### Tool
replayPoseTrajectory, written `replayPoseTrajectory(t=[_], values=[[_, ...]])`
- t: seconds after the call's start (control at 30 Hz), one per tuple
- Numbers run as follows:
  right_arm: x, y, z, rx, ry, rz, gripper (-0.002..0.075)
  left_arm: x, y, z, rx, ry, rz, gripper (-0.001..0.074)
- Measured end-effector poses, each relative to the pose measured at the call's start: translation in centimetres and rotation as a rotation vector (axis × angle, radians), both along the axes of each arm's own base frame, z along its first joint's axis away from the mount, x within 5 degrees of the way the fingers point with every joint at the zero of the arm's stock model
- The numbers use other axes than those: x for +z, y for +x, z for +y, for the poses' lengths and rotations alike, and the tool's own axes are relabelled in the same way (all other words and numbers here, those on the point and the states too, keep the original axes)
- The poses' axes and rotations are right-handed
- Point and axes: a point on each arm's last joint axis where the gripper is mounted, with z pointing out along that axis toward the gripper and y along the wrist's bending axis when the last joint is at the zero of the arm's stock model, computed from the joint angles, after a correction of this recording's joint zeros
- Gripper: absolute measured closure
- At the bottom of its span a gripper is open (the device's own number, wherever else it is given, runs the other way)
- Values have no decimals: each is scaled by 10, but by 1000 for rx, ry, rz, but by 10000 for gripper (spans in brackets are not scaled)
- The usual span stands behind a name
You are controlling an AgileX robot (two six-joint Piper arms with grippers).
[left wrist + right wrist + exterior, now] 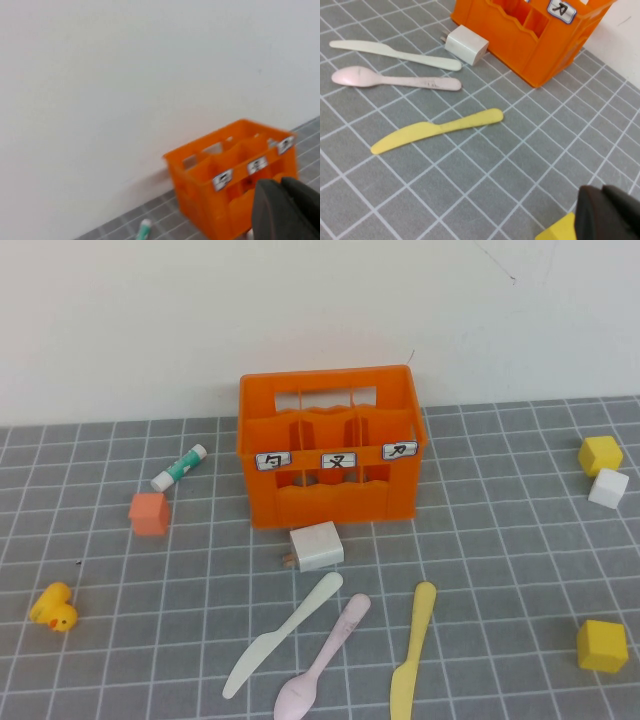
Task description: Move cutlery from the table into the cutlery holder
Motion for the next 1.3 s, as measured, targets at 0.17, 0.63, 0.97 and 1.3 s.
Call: replayPoseTrajectory(t=[0.17,0.63,0.97,1.3], values=[[0,0,0,0,0,0,729,-14,1,4,120,-1,49,735],[0,0,0,2,6,1,729,-121,0,22,485,-172,308,735],[1,-1,1,3,15,2,729,-128,-1,18,418,-209,395,735],[1,-1,1,3,16,2,729,-128,-1,18,417,-246,404,735]])
